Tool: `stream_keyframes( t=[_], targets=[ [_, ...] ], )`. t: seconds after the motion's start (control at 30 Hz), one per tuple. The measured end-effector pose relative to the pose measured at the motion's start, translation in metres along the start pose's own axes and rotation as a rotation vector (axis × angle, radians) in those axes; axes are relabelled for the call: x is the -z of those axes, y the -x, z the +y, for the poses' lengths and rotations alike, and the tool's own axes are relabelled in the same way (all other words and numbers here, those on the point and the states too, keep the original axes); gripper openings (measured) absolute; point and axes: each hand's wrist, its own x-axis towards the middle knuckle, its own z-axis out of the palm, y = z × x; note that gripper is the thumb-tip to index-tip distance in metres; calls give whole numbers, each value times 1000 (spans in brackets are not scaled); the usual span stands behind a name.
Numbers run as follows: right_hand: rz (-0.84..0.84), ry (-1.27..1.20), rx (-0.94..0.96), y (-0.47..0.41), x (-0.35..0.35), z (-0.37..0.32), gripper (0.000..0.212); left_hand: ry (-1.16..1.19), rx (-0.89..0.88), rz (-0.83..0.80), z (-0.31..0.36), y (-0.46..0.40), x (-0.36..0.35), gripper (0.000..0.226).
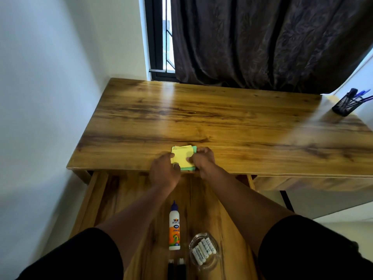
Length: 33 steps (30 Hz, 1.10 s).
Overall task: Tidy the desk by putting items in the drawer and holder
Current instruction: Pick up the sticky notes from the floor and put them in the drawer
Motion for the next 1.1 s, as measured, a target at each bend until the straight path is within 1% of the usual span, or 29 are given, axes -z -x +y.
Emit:
stream_keyframes(
  t=[0.1,0.13,0.17,0.23,0.27,0.3,0.47,0.57,0.6,0.67,0.73,0.83,0.97,1.03,1.1],
  targets=[
    [-105,-134,6,19,1,27,40,75,82,120,-17,26,-1,48],
    [-141,-175,9,27,3,36,41,132,158,110,-23,34,0,50],
    [-179,-205,1,35,4,45,42,245,252,69,-28,40,2,51],
    [-249,-215,-14,50,7,61,43,616,452,-77,-35,53,9,44],
    [-272,-202,-17,58,8,69,43,754,516,-135,-39,62,13,37],
    [-292,-185,-21,65,9,78,43,814,534,-153,-44,71,17,33],
    [-345,-125,-65,96,4,127,45,742,513,-181,-85,120,32,30],
    [-330,-34,-85,111,-9,161,45,677,488,-175,-110,146,38,28],
    [-308,35,-64,115,-15,171,46,633,484,-176,-119,153,40,27],
    [-280,230,43,121,-27,188,52,594,488,-182,-136,165,43,25],
    [-281,413,179,129,-35,199,50,540,494,-173,-146,174,46,29],
    [-304,591,328,136,-46,207,50,440,511,-116,-156,178,46,30],
    [-309,712,418,137,-65,211,55,317,520,-77,-171,174,41,32],
    [-299,723,418,136,-73,212,57,254,503,-76,-178,170,41,33],
    [-298,750,415,135,-80,211,56,190,469,-64,-185,164,41,34]
  ],
)
